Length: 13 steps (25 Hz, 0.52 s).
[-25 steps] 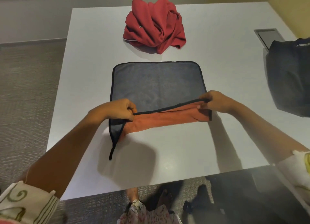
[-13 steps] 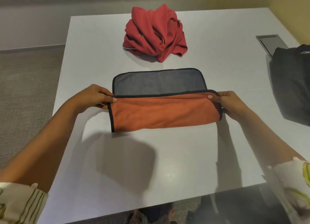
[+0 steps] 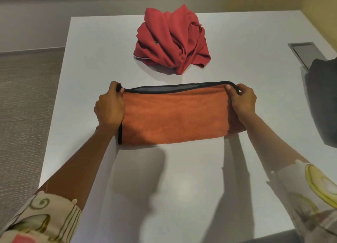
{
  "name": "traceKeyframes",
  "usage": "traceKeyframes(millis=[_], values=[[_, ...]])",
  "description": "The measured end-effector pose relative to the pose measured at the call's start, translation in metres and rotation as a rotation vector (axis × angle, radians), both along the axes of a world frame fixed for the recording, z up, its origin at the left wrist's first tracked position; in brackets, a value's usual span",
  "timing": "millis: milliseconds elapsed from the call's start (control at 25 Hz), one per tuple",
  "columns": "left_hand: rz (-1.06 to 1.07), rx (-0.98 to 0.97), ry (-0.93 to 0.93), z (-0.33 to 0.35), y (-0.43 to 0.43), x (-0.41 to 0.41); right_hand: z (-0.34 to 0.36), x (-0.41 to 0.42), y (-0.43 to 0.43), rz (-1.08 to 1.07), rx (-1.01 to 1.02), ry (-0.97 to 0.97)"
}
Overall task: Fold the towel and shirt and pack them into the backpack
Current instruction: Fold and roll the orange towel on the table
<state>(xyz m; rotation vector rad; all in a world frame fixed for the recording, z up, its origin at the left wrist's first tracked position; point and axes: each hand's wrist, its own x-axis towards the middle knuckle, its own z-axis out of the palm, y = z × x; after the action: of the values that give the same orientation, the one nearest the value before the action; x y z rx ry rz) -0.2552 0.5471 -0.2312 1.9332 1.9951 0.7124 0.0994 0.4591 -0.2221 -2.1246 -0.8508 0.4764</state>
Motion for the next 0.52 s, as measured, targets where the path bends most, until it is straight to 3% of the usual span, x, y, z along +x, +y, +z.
traceKeyframes(millis=[120,520], values=[[-0.14,0.053,0.199,-0.008,0.011,0.001,-0.009,0.007,0.004,0.01,-0.025,-0.033],[-0.128,0.11,0.149,-0.018,0.042,0.001,-0.013,0.012,0.03,0.01,0.05,-0.089]])
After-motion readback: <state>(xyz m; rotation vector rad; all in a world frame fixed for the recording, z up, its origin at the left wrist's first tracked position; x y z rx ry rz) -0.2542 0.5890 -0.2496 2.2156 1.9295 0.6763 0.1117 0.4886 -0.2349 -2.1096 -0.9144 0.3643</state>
